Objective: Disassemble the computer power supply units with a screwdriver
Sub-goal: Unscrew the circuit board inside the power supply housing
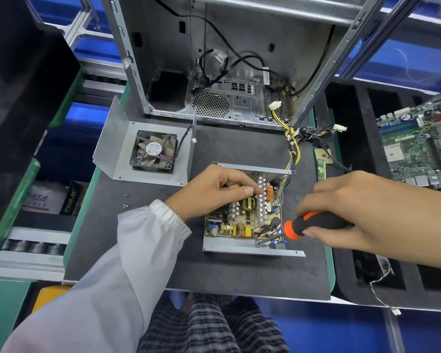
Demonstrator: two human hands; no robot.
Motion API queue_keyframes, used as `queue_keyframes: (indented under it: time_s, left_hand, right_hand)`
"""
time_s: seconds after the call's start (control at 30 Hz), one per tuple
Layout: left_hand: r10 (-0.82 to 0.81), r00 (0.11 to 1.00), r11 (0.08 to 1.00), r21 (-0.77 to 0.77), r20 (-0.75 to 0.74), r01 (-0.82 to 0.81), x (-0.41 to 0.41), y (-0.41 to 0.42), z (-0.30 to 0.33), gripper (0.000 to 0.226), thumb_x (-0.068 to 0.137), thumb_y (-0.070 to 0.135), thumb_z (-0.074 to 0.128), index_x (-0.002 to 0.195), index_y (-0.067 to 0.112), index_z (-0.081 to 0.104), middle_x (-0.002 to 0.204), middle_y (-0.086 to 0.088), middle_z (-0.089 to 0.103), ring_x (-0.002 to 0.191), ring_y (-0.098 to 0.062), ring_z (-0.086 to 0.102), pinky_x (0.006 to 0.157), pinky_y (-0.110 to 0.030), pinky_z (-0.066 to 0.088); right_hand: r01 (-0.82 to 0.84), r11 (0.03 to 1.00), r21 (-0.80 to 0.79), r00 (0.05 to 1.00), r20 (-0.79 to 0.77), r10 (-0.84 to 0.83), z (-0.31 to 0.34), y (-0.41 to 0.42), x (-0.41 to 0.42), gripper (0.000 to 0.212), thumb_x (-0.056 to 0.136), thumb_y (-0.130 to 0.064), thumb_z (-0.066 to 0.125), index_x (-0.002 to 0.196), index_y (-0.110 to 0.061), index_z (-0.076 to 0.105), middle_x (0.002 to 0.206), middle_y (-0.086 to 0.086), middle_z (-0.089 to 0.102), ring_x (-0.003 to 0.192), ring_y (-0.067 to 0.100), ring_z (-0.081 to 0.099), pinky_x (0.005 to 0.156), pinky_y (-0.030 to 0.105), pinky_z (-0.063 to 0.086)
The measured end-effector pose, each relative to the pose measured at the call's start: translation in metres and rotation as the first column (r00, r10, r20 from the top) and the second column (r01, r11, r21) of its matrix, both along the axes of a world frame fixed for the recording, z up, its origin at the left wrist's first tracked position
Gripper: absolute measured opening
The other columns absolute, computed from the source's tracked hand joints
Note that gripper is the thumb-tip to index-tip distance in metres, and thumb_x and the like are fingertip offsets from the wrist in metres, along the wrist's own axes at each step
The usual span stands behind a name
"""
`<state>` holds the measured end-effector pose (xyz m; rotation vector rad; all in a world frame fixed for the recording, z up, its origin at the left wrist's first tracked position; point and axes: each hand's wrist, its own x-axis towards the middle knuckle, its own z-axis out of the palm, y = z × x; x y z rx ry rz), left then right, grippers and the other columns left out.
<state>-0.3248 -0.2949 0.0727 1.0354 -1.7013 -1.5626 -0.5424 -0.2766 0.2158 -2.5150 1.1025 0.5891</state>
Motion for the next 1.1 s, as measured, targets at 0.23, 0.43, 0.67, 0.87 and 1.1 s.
queue_keyframes:
  time_s: [0.23,0.43,0.67,0.87,1.1]
  left_hand:
    - [-0.003,1.000,1.000,0.002,0.001,0.003,0.000,-0.001,0.000,0.018,0.096,0.012,0.060,0.101,0.019,0.076,0.054,-0.007,0.032,0.053,-0.012,0.028,0.056,-0.011,0.032]
    - [-0.001,1.000,1.000,0.001,0.013,0.001,-0.001,-0.001,0.002,0.017,0.096,0.010,0.060,0.102,0.013,0.076,0.054,-0.006,0.032,0.052,-0.009,0.028,0.056,-0.009,0.032]
    - [0.005,1.000,1.000,-0.006,0.023,-0.005,-0.001,0.000,0.002,0.017,0.096,0.008,0.059,0.104,0.008,0.075,0.052,0.004,0.032,0.050,-0.005,0.028,0.057,-0.009,0.033]
    - [0.006,0.999,1.000,-0.003,0.040,-0.006,-0.001,0.001,0.004,0.017,0.095,0.010,0.060,0.104,0.010,0.075,0.052,0.000,0.031,0.052,-0.011,0.028,0.057,-0.014,0.033]
    - [-0.144,0.990,0.989,-0.021,0.002,0.144,-0.016,0.004,0.018,0.017,0.093,0.007,0.064,0.107,0.009,0.073,0.052,0.001,0.020,0.052,-0.016,0.018,0.056,-0.021,0.028]
  right_hand:
    - [0.004,1.000,0.001,1.000,0.006,-0.004,-0.001,-0.001,-0.001,0.053,0.075,-0.059,0.023,0.105,-0.032,0.058,0.087,-0.012,0.051,0.080,0.008,0.056,0.074,0.026,0.048]
    - [-0.015,0.999,-0.028,0.999,0.032,0.016,-0.002,-0.002,-0.003,0.052,0.076,-0.060,0.023,0.104,-0.033,0.057,0.086,-0.014,0.050,0.079,0.007,0.054,0.073,0.023,0.046]
    - [-0.045,0.997,-0.059,0.997,0.057,0.049,-0.005,-0.001,-0.004,0.052,0.077,-0.062,0.022,0.103,-0.033,0.057,0.085,-0.014,0.048,0.080,0.005,0.051,0.069,0.017,0.040]
    - [-0.097,0.988,-0.117,0.995,-0.022,0.095,-0.004,0.002,0.001,0.058,0.076,-0.061,0.013,0.107,-0.030,0.052,0.088,-0.013,0.047,0.085,0.007,0.052,0.072,0.017,0.041]
    - [-0.209,0.956,-0.204,0.926,-0.357,0.126,-0.003,0.014,0.023,0.046,0.092,-0.064,0.021,0.078,-0.022,0.034,0.066,-0.003,0.027,0.067,0.023,0.049,0.043,0.024,0.018]
